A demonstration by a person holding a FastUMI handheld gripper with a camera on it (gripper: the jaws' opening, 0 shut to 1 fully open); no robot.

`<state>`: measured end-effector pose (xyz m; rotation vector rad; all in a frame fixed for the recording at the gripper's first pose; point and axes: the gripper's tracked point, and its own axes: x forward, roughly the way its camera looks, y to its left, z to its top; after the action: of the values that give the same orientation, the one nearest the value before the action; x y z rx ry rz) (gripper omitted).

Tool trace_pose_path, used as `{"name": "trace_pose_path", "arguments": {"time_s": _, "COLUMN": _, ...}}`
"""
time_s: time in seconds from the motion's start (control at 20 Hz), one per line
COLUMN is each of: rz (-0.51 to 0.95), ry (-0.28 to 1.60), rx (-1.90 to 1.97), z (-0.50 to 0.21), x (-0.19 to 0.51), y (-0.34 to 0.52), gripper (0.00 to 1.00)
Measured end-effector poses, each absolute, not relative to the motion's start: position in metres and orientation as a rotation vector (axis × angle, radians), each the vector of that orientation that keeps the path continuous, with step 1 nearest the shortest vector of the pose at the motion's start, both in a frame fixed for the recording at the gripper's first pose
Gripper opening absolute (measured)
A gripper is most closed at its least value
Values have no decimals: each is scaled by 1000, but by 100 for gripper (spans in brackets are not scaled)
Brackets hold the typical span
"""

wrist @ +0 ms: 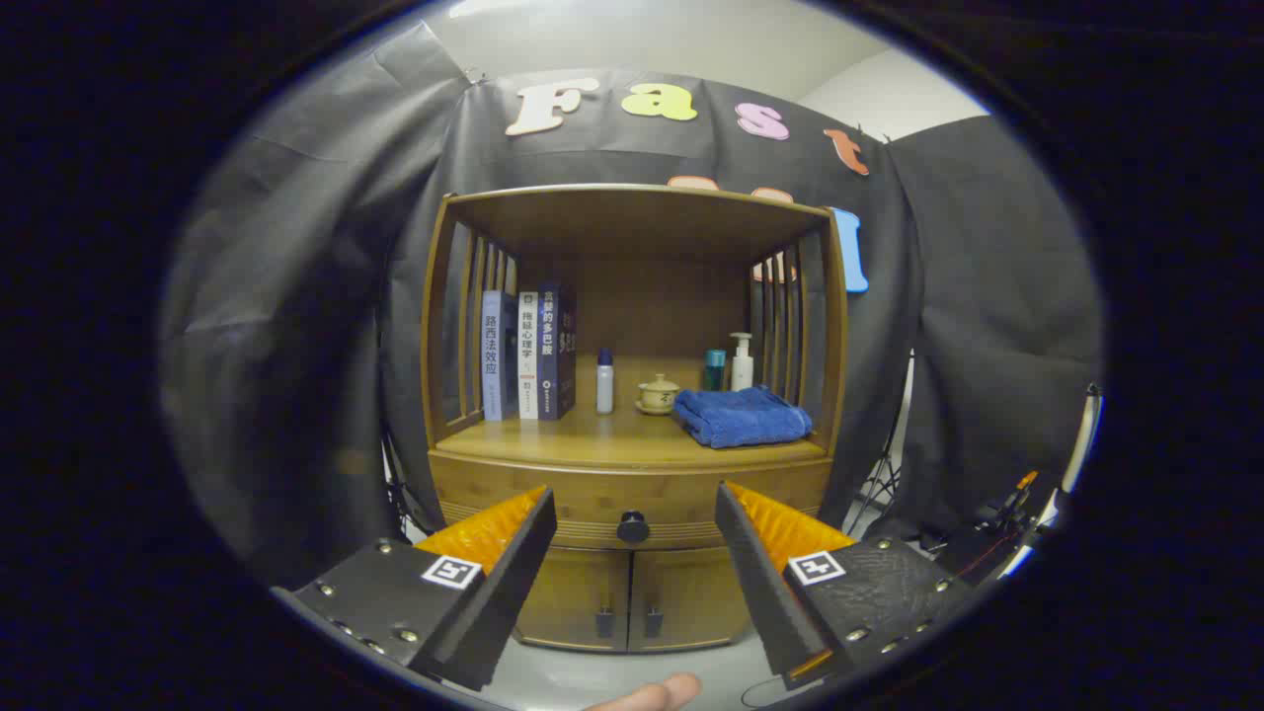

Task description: Pull open the drawer, take out the items inside it, and place them on the countertop above the cabinet.

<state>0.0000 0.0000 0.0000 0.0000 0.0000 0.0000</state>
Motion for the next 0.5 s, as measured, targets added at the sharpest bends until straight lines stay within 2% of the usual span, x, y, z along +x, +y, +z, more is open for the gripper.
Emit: {"name": "trace_pose_path", "arguments": {"time_s": 0.5, "rz": 48, "ry": 40, "rx": 3, "z": -17, "x": 12, "y": 4, "gripper": 97}}
